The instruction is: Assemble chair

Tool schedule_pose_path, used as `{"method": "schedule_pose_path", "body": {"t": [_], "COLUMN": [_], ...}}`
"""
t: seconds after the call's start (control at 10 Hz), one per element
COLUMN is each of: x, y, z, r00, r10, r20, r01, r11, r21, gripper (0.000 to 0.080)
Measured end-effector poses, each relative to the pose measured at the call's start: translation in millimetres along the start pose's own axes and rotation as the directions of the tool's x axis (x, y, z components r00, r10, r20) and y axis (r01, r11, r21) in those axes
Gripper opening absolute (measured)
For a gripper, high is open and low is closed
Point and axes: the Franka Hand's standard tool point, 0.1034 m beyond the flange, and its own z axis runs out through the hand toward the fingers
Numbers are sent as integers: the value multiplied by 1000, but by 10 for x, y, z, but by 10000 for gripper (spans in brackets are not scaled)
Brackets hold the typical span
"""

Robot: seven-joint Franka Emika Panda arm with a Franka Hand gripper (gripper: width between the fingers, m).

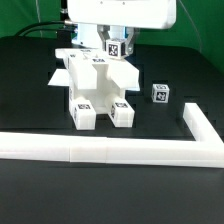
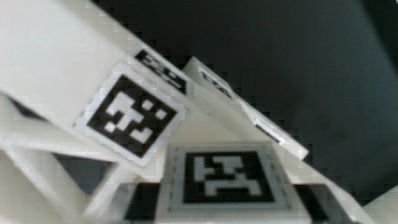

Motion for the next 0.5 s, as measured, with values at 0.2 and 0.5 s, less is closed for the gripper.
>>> {"method": "schedule_pose_path", "body": {"t": [0.2,0.5], "x": [-12,-17], "y": [-6,-25], "z": [2,-4], "r00": [988,976], "r10": [152,216], "r20": [7,18], "r01": [-152,-216], "r11": [988,976], "r21": [-3,-10], "gripper": [266,403]}}
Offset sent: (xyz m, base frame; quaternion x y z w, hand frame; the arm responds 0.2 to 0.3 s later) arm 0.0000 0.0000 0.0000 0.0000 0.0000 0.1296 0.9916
